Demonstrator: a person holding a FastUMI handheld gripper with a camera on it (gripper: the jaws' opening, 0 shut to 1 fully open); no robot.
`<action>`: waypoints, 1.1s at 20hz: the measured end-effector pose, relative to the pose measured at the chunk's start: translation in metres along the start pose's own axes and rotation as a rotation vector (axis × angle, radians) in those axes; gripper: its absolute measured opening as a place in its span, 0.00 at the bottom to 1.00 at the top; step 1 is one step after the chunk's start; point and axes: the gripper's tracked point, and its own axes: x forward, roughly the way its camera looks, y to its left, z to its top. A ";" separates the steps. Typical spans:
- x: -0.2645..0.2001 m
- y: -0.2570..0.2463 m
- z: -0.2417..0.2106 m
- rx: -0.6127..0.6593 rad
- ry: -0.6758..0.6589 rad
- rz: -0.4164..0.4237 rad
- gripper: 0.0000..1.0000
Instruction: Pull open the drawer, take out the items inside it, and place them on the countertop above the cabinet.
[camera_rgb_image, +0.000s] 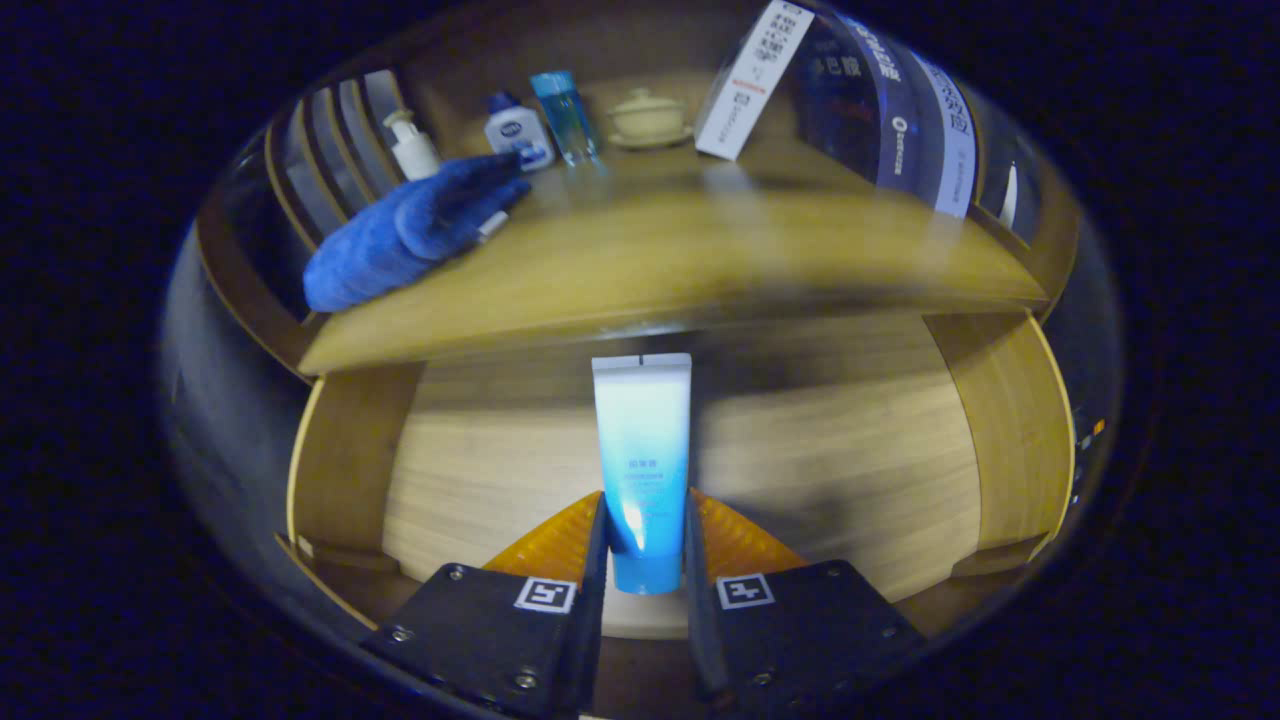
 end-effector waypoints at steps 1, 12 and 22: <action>-0.006 0.006 0.002 0.002 -0.020 0.030 0.37; -0.124 0.066 0.055 -0.066 -0.406 0.182 0.37; -0.184 0.073 0.182 -0.140 -0.900 0.100 0.37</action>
